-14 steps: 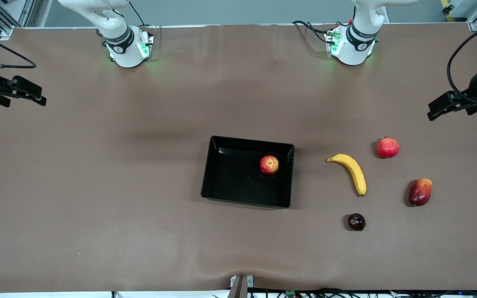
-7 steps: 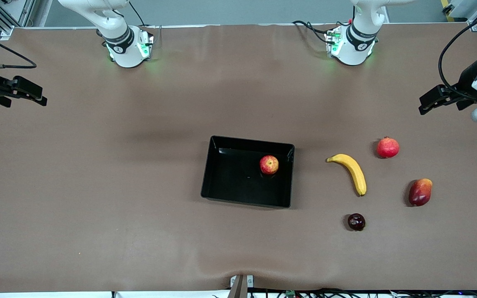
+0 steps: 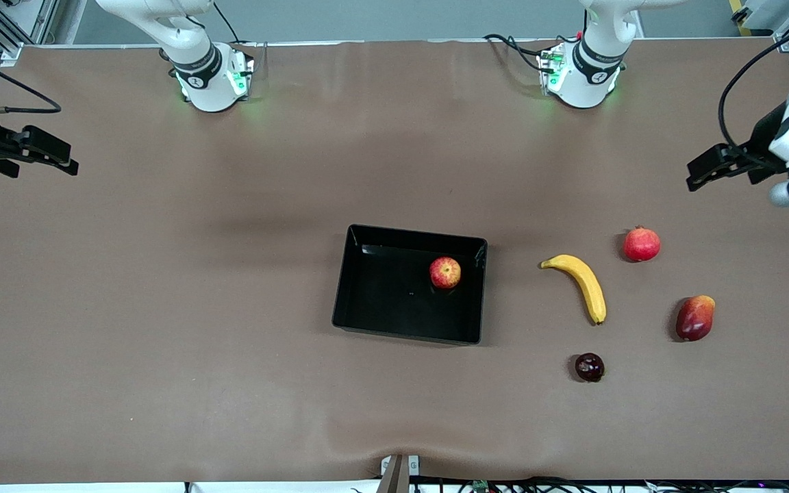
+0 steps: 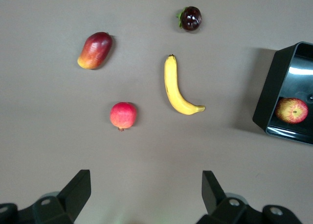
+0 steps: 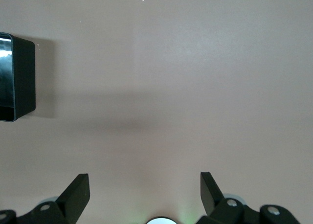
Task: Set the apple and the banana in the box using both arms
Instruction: 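Move the left gripper over the yellow banana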
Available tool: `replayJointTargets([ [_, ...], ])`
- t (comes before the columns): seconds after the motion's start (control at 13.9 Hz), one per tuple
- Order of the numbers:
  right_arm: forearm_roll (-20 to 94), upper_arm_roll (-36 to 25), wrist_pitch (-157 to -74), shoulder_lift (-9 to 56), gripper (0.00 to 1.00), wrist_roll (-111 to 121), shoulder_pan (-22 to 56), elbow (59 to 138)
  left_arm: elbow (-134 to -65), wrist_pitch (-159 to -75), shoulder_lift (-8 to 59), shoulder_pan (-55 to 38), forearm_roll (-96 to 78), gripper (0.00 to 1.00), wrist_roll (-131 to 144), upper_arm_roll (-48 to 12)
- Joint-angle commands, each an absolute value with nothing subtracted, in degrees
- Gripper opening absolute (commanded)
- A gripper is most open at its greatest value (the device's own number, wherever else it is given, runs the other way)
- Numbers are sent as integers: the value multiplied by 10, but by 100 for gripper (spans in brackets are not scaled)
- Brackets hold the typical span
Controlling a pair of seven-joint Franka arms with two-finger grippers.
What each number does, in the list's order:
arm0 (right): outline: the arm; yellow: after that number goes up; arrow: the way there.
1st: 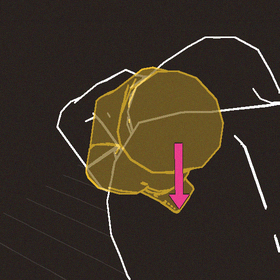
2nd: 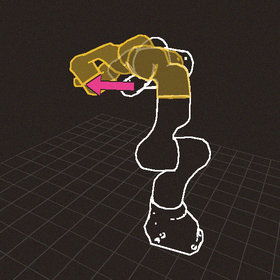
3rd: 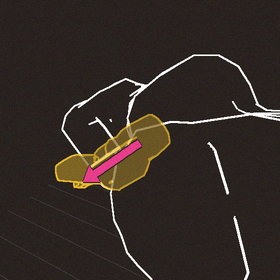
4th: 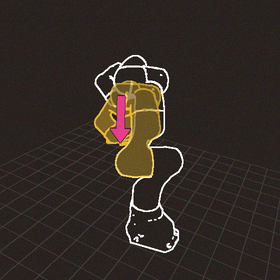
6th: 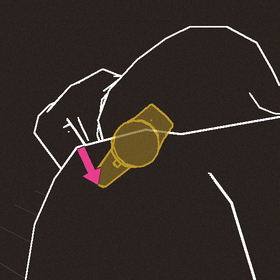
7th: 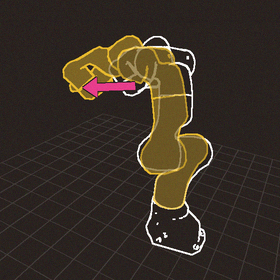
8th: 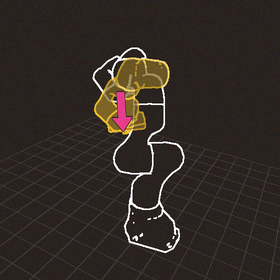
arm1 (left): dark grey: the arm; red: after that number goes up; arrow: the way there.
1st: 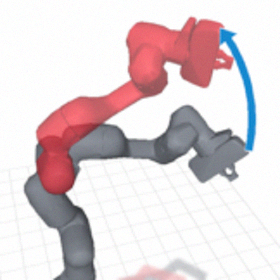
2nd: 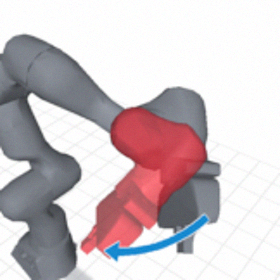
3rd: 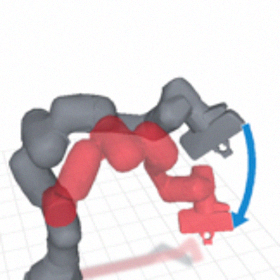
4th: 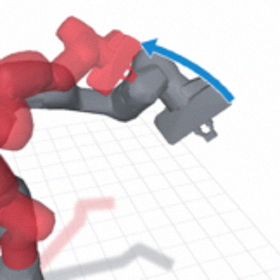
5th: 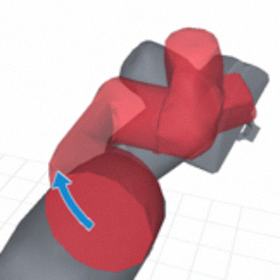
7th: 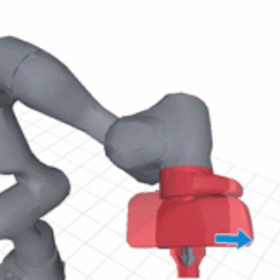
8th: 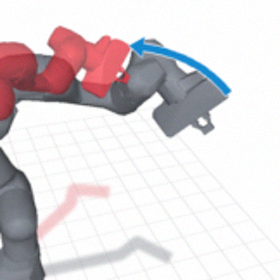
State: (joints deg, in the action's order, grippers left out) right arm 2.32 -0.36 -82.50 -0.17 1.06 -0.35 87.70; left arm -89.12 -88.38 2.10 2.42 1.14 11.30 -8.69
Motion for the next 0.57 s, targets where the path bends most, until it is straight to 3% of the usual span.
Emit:
replayJointTargets([
  [0.0,33,-1,-820,2,100,15,-8,867,-892,-914,72,21,4,100,140,-95],
  [0.22,33,-1,-819,1,100,15,-9,867,-906,-959,131,20,10,100,167,-97],
  [0.5,33,-1,-818,2,100,15,-9,867,-1024,-1132,148,24,11,100,188,-97],
])
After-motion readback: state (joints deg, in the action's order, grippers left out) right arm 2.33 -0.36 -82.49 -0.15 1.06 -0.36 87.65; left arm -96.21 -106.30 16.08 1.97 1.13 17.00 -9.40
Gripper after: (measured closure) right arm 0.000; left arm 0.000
